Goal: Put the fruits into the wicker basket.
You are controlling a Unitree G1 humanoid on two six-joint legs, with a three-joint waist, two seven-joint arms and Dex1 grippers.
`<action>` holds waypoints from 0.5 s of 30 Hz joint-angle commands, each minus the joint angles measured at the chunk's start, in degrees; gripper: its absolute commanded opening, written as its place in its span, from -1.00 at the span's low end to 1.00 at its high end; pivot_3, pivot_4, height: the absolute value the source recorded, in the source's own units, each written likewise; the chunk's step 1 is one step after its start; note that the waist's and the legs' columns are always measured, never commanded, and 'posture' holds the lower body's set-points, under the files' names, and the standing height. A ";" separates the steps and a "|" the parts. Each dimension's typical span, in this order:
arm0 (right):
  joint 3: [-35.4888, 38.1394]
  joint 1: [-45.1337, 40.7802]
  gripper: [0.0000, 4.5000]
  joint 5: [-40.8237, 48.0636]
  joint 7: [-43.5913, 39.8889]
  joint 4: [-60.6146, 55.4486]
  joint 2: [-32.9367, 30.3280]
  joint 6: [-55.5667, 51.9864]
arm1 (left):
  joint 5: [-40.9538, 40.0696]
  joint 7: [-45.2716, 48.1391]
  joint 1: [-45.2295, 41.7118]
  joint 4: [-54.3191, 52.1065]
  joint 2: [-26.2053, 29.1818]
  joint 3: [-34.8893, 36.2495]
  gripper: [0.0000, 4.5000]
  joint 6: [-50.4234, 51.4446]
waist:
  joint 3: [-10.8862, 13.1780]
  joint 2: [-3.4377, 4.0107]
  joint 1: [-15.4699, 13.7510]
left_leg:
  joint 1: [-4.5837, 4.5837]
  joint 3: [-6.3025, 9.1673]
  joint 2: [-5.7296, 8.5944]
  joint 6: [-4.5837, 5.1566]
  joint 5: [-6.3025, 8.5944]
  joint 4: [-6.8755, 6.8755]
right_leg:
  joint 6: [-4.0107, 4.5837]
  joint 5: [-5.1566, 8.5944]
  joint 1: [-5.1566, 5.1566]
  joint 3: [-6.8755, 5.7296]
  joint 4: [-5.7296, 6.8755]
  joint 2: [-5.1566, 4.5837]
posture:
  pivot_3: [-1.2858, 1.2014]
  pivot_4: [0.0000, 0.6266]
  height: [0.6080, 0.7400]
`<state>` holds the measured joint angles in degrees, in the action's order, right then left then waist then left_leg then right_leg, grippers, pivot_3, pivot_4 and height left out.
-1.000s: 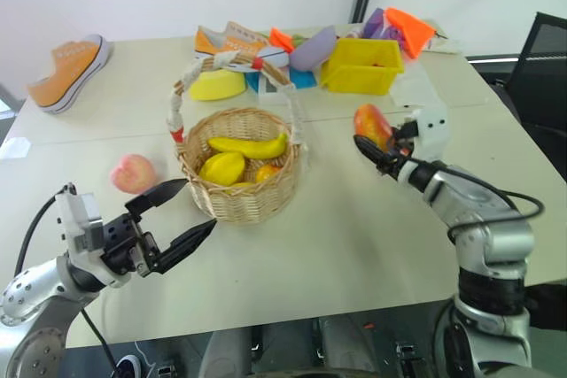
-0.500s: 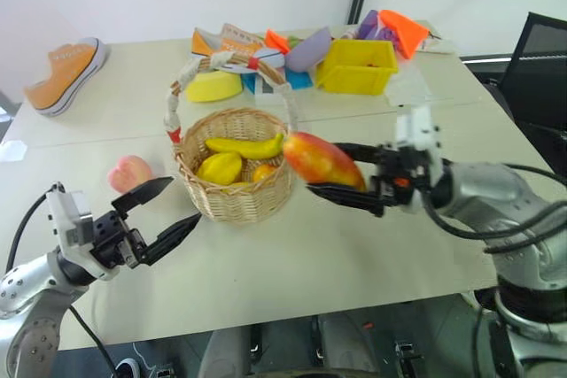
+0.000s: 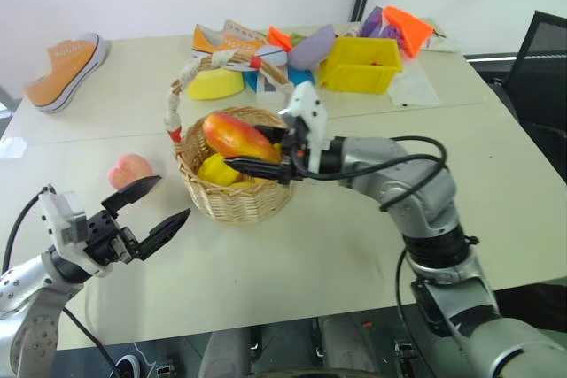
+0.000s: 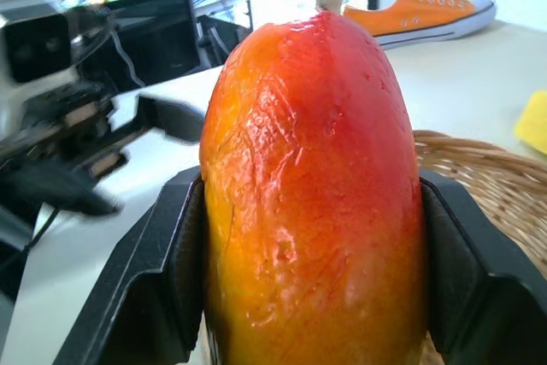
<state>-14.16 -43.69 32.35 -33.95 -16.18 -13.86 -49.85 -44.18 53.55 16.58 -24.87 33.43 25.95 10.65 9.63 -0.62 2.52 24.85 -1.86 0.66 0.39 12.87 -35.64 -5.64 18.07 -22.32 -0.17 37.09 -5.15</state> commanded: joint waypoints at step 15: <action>2.19 -0.88 0.98 -3.46 1.23 -4.01 -0.57 1.17 | 0.63 -2.89 0.63 -3.29 -1.57 -0.68 1.00 -0.76 | 0.00 0.01 0.00 | 0.00 -0.02 0.00 -0.02 -0.01 0.00 | 0.00 0.00 -0.04 -0.01 0.05 0.00 | 0.03 -0.52 1.00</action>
<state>-14.89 -44.87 27.19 -31.27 -15.99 -13.55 -49.61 -43.66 51.22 17.12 -26.14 32.17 24.51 10.67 9.63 -0.61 2.52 24.85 -1.88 0.66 0.37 12.86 -35.64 -5.64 18.06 -22.34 -0.18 37.13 -5.15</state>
